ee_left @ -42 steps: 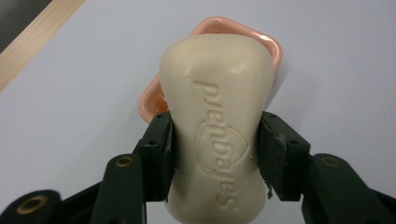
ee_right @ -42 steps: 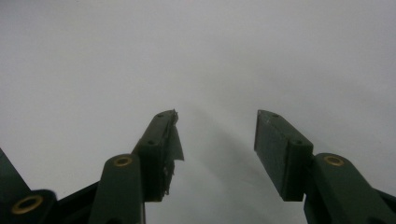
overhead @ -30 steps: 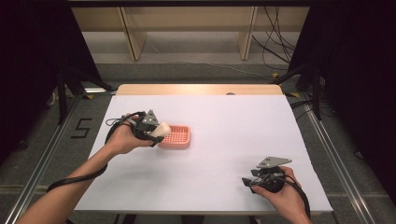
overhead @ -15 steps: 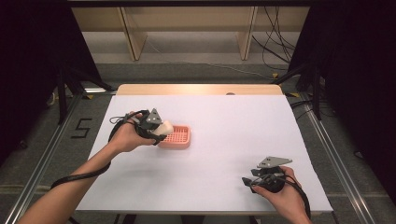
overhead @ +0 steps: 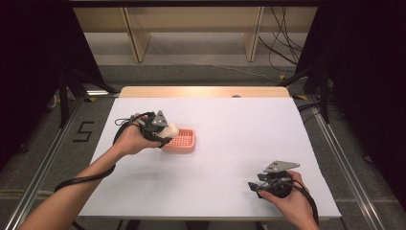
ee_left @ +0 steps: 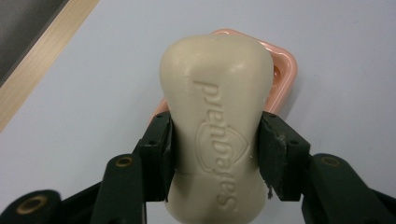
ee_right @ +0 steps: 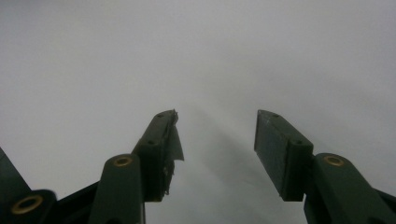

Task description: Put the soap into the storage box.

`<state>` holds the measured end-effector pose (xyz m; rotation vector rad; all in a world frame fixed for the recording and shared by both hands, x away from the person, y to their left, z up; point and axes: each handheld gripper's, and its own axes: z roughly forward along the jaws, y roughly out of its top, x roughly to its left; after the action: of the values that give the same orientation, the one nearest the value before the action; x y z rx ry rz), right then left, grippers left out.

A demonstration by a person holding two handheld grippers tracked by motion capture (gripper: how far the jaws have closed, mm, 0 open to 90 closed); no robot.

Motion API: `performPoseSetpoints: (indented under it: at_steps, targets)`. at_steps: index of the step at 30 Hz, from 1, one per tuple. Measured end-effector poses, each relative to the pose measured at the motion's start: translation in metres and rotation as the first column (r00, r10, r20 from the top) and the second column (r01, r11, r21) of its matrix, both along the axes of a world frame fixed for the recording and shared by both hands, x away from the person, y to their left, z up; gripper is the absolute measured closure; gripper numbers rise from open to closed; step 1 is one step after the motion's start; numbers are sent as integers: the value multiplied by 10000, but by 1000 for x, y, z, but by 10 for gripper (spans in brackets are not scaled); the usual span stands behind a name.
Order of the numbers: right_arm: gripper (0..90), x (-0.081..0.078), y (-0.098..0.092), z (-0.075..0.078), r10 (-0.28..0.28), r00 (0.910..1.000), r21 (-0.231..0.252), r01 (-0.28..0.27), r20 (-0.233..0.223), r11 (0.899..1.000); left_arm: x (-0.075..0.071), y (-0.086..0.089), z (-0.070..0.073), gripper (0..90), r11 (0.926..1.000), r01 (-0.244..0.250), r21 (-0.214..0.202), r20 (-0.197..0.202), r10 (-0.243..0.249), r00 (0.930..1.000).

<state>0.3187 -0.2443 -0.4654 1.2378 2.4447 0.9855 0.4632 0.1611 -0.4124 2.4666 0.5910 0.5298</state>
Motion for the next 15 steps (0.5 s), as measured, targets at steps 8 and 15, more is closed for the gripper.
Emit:
performPoseSetpoints:
  at_steps: [8,15]
  targets:
    - [492,1,0,-1,118,9998,-59,-117,142,9999,3,-4,-1,496,10000,34,59,9,-34,10000]
    - [492,0,0,0,29,10000,51,-29,-16,10000,6,-7,-2,496,9999,96,109,65,-96,9999]
